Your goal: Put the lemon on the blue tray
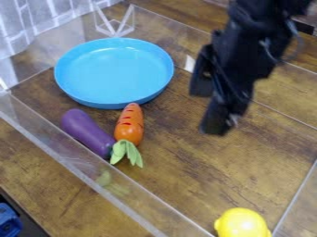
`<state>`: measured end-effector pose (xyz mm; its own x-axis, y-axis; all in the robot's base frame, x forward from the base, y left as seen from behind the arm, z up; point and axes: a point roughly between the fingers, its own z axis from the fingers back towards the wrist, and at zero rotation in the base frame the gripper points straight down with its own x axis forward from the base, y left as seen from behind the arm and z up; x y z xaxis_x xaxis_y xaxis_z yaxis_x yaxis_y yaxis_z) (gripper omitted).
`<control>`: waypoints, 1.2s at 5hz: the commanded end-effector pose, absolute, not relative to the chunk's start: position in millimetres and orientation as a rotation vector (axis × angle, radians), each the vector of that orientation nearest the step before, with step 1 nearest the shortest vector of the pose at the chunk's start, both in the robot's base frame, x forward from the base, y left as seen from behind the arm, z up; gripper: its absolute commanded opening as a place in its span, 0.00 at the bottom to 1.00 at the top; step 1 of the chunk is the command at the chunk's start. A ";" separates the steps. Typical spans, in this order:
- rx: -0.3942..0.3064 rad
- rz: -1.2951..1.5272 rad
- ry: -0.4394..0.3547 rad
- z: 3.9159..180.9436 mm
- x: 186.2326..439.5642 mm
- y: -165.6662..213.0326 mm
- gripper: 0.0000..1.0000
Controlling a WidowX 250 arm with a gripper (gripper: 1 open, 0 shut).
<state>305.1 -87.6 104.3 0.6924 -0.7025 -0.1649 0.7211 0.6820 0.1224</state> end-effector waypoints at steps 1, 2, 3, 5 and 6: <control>0.194 -0.767 0.083 90.7 303.8 -113.1 1.00; 0.194 -0.792 0.087 80.7 295.4 -117.6 1.00; 0.192 -0.812 0.081 77.5 293.7 -111.7 1.00; 0.186 -0.894 0.055 59.6 307.6 -137.2 1.00; 0.196 -0.938 0.056 40.9 313.4 -150.7 1.00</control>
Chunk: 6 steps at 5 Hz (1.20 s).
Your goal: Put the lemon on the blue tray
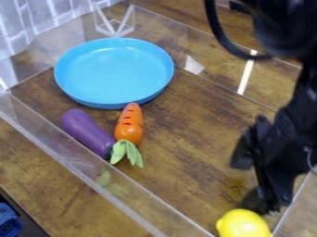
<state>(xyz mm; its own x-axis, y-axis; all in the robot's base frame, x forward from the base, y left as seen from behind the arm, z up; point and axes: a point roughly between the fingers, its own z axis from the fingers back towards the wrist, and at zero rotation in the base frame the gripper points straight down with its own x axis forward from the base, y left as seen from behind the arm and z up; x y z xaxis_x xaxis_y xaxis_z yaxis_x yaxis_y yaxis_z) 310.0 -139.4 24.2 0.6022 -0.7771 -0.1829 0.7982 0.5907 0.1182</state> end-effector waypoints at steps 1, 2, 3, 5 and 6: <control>0.206 -0.970 0.063 35.3 318.3 -161.2 1.00; 0.214 -0.998 0.074 31.6 323.3 -168.4 1.00; 0.220 -1.018 0.081 29.3 318.9 -170.6 1.00; 0.227 -1.012 0.098 25.3 305.8 -172.9 1.00; 0.232 -0.999 0.110 24.4 300.6 -176.8 0.00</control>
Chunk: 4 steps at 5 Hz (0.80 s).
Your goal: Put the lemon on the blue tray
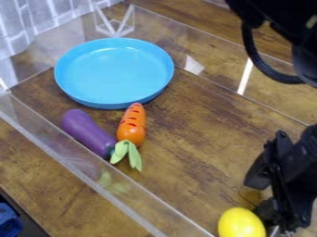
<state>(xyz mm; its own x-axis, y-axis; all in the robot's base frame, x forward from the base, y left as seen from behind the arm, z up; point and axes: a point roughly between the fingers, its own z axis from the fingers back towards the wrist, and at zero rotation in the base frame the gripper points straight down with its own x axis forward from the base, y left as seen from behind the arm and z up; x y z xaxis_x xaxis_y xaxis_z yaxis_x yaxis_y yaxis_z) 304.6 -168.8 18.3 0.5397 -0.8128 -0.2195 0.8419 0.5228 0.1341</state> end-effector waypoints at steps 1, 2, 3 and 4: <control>0.246 -0.991 0.127 24.7 296.3 -178.1 0.00; 0.277 -0.991 0.140 30.3 292.8 -177.9 0.00; 0.318 -1.034 0.153 33.2 304.8 -169.7 0.00; 0.359 -1.077 0.168 35.2 317.1 -161.3 0.00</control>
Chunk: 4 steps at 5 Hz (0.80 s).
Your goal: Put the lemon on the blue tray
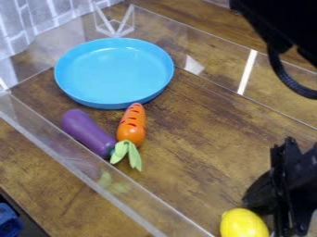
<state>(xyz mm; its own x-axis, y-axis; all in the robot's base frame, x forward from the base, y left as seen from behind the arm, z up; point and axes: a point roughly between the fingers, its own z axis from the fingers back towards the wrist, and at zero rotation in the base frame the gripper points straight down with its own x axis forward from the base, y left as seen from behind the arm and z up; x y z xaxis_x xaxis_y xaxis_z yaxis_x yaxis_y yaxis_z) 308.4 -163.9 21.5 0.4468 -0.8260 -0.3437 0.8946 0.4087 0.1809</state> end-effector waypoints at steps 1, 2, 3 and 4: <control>0.395 -1.064 0.197 45.5 315.6 -153.3 0.00; 0.422 -1.047 0.221 53.6 313.5 -148.4 0.00; 0.442 -1.020 0.244 65.1 316.7 -164.3 0.00; 0.448 -0.990 0.272 59.7 319.7 -182.8 1.00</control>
<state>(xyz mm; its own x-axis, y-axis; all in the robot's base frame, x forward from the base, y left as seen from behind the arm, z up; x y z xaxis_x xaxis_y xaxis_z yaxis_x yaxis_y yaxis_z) 317.2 -172.3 38.4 0.5101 -0.7142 -0.4793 0.8571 0.4685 0.2140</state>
